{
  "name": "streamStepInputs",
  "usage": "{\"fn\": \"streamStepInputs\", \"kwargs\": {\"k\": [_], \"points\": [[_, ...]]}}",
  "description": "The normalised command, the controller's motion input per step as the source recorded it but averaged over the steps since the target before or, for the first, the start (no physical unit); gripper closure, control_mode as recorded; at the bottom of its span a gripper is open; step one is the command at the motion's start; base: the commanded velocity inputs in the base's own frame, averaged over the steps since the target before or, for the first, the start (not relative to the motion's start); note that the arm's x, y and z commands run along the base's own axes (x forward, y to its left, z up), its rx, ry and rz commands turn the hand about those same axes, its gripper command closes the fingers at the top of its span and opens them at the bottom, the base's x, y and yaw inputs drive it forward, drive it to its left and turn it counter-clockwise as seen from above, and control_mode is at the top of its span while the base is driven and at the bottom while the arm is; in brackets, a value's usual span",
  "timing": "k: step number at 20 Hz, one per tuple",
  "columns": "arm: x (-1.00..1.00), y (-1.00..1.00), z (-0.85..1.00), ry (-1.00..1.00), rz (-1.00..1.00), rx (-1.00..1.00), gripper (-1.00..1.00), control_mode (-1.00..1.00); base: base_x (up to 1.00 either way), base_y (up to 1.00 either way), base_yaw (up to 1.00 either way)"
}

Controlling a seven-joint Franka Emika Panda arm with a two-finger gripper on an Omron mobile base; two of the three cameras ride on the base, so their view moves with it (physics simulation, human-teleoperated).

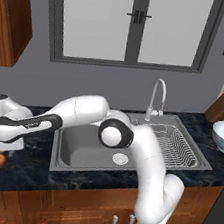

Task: There is a mixed pile of frozen fruits and vegetables on the counter. Locate all the frozen vegetables and place the items in a bowl on the counter. Take all the frozen fruits and defrost them in a running sink.

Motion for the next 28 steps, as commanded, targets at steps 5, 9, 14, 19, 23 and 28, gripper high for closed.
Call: {"fn": "streamStepInputs", "kwargs": {"k": [5,9,14,19,23,28], "points": [[0.00,0.01,-0.19,0.00,0.00,-0.02,-1.00,-1.00,0.00,0.00,0.00],[0.03,0.00,-0.30,0.00,0.00,-0.05,-1.00,-1.00,0.00,0.00,0.00],[0.08,0.00,-0.41,0.00,0.00,-0.07,-1.00,-1.00,0.00,0.00,0.00],[0.66,0.14,-0.16,0.03,0.00,-0.01,-1.00,-1.00,0.00,0.00,0.00],[0.19,0.20,-0.07,0.05,0.00,0.00,1.00,-1.00,0.00,0.00,0.00],[-0.03,0.16,0.00,0.26,0.00,-0.02,1.00,-1.00,0.00,0.00,0.00]]}}
